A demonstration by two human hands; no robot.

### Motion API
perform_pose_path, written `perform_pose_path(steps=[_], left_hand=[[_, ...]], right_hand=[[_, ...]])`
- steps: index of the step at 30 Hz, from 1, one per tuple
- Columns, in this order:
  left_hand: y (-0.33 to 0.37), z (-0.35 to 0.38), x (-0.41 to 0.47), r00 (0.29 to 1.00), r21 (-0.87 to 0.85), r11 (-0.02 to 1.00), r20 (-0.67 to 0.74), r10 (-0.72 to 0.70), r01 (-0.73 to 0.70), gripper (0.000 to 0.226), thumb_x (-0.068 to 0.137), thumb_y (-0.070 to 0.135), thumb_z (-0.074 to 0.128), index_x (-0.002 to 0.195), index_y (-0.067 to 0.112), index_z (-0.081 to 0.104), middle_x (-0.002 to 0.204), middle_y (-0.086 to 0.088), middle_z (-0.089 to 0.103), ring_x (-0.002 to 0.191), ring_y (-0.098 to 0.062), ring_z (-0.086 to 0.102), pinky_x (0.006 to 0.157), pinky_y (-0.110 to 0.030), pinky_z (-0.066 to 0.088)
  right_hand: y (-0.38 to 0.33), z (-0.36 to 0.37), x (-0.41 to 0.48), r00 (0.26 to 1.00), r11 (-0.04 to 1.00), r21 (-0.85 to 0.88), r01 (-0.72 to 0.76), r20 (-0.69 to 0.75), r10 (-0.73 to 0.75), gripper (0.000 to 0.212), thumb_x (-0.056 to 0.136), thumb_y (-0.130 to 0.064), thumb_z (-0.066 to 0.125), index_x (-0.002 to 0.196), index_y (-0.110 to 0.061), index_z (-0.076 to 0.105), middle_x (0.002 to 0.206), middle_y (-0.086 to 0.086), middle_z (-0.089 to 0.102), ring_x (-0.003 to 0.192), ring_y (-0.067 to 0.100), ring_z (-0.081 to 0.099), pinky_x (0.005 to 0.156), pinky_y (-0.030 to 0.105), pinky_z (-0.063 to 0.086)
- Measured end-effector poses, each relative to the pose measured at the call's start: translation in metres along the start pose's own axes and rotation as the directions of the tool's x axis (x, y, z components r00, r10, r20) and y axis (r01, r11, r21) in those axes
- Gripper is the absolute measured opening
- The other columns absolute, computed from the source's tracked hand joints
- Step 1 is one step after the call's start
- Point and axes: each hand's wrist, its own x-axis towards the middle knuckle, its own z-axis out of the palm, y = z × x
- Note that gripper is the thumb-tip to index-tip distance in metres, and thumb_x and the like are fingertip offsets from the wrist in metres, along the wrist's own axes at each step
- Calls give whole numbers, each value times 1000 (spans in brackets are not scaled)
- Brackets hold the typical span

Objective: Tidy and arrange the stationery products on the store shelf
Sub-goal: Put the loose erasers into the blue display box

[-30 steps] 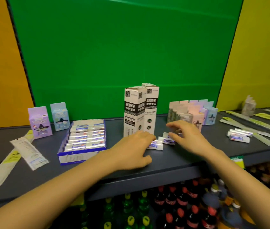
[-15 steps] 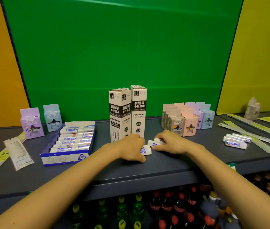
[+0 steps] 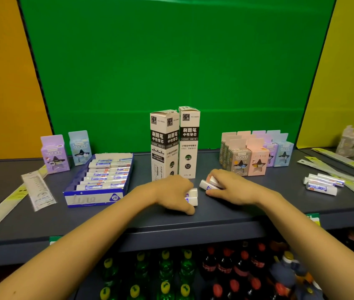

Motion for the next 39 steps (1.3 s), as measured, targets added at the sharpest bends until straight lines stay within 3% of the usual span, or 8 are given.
perform_pose_path(steps=[3,6,12,17,20,28,34,39], left_hand=[[-5,-3,-22,1000,-303,953,-16,14,-18,16,76,13,65,72,13,49,60,2,53,53,-17,54,49,-21,44],[-21,-8,-52,999,-544,839,-39,6,-27,21,76,3,65,69,16,50,55,0,57,41,-14,53,43,-20,44],[-68,-23,-110,976,-709,705,-148,-163,10,17,75,26,70,71,16,57,53,1,56,42,-8,45,35,-15,33],[-123,-27,-139,911,-789,604,-160,-380,113,57,47,65,74,65,17,51,50,2,53,41,-5,39,38,-13,27],[-152,-27,-148,878,-831,521,-88,-471,196,37,66,48,71,61,16,53,52,-3,51,39,-8,37,37,-16,25],[-213,-45,-155,821,-843,461,-42,-570,277,24,85,17,44,66,7,54,49,-4,57,33,-10,36,35,-16,26],[-237,-53,-140,857,-792,535,-32,-515,292,21,86,18,53,68,7,59,52,-3,60,32,-8,34,34,-15,23],[-250,-53,-132,915,-753,609,-25,-402,247,26,71,35,71,66,10,67,55,-4,57,39,-10,31,35,-16,20]], right_hand=[[-10,-5,-13,999,976,215,43,-7,-42,20,93,-29,51,106,-17,41,84,1,61,74,18,63,73,33,53],[-24,-8,-22,993,962,248,118,-33,-114,23,91,-31,54,106,-19,43,82,-4,67,63,7,64,69,22,51],[-67,-4,-19,971,897,374,236,-62,-230,20,86,-36,60,101,-25,53,74,-7,68,63,-2,56,63,14,43],[-110,11,2,954,817,509,271,-33,-296,27,92,-42,46,101,-19,56,70,-4,64,67,8,51,65,20,41],[-134,16,21,964,794,560,237,-33,-265,27,94,-37,44,104,-15,56,75,-4,64,71,9,51,63,17,39],[-177,18,79,968,892,390,230,-184,-169,15,85,-30,62,99,-26,63,88,-8,64,78,2,58,68,19,45],[-186,28,121,963,968,227,103,-265,-41,25,74,-35,73,97,-27,69,100,-2,71,90,16,63,78,36,53],[-185,34,138,956,997,7,71,-286,-66,21,81,-37,65,100,-29,68,102,-1,70,94,20,63,75,33,51]])
